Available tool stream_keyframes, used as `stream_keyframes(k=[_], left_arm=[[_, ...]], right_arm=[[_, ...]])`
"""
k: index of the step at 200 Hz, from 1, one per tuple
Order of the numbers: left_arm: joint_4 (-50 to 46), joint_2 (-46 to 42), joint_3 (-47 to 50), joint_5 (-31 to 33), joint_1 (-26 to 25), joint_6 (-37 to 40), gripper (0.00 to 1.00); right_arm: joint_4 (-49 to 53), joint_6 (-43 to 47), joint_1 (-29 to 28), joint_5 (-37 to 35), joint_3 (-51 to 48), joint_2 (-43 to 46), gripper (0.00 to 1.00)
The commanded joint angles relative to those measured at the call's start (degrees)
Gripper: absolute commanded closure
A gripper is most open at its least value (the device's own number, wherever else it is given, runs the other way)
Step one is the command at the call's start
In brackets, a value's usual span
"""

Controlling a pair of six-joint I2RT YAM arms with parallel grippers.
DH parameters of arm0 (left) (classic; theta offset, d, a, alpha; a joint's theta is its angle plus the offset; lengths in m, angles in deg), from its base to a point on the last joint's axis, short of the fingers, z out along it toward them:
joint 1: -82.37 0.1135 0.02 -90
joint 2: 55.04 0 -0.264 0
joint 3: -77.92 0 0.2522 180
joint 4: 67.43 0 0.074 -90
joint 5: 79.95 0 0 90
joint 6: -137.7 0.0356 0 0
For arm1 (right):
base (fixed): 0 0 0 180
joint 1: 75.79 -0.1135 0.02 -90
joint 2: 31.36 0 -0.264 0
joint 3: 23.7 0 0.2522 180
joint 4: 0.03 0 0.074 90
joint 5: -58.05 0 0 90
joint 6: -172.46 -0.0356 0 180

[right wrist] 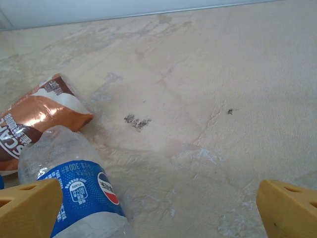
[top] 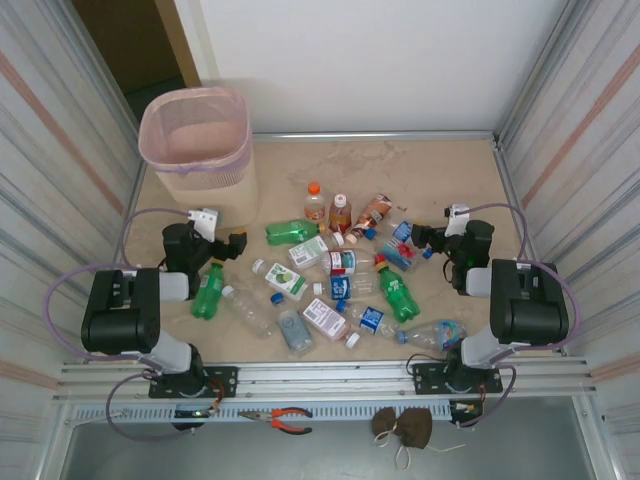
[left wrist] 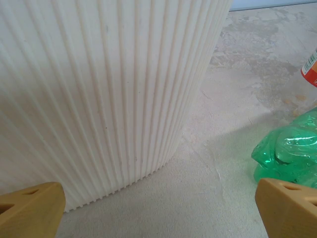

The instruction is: Put the plastic bottles in the bin

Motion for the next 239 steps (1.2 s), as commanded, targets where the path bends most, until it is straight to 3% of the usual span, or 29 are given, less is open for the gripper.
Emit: stream_keyframes(k=[1, 183, 214, 239], left_arm=[[1.49, -0.38, 0.28, -1.09, 0.38, 1.01, 0.01], [0.59, -0.82, -0.30, -0.41, 1.01, 0.09, 0.01], [-1.53, -4.36, 0.13, 4.11, 0.46, -1.34, 0.01], [-11.27, -9.45, -2.08, 8.09, 0.05, -1.66, 0.01]], right_arm=[[-1.29, 0.55, 0.22, 0.99, -0.46, 0.05, 0.01], [-0.25, -0.07, 0.20, -0.60, -0.15, 0.80, 0.01], [3.85, -0.92, 0.02, -2.87, 0.87, 3.61, 0.01], [6.88, -1.22, 0.01, -3.08, 0.84, 6.60, 0.01]])
